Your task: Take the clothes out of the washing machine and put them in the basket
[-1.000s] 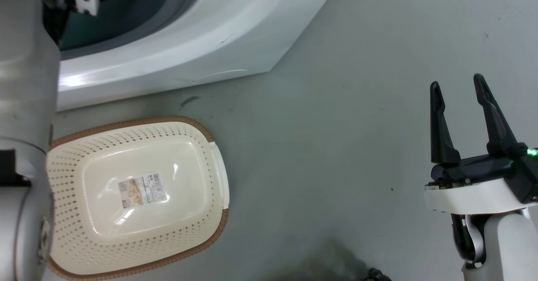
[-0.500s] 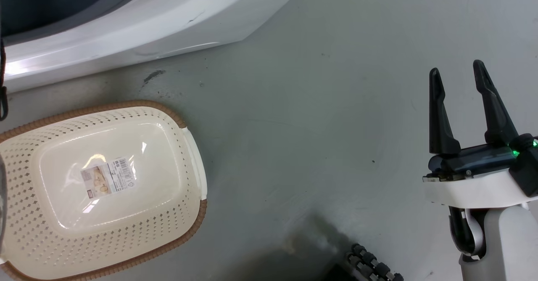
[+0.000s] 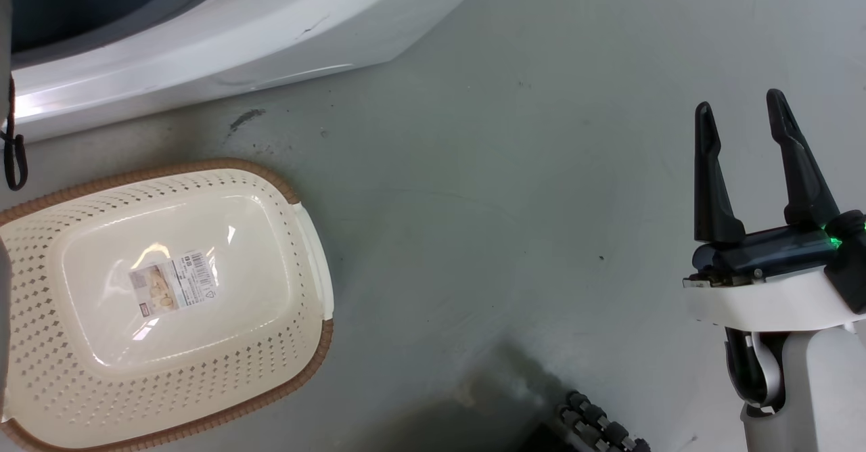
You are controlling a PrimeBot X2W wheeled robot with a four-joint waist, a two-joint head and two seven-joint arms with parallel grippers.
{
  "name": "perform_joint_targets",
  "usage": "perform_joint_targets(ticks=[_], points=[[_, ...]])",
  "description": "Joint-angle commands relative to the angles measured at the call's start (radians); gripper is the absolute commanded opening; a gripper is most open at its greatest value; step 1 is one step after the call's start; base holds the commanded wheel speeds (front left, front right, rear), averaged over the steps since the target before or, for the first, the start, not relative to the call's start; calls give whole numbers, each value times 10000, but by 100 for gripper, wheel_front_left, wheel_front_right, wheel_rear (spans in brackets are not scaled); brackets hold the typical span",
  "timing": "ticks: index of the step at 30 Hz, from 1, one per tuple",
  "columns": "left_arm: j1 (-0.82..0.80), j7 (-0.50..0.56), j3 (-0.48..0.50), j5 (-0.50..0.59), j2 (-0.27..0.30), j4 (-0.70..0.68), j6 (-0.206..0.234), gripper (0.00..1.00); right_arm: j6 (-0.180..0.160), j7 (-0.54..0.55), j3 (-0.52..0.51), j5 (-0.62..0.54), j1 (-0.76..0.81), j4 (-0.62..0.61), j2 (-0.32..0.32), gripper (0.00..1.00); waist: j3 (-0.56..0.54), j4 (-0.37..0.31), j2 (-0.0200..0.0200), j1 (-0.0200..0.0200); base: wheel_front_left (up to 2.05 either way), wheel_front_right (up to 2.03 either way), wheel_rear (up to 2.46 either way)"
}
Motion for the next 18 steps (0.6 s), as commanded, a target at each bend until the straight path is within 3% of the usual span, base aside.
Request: perform_joint_targets(ticks=[1,7,18], points=[[120,-34,-84,-71,14,-34,-17,0,-7,-21,-11,-8,-96,-25,20,100,-43,25,0,-1,0,0,0],[543,-539,-464,-810,91,-435,-9,0,-8,-21,-40,-289,31,56,18,100,-552,264,0,-1,0,0,0],[2549,-2915,-793,-1971,-163,-1047,-10,0,-7,-21,-318,-941,394,201,15,100,-2049,1165,0,-1,0,0,0]])
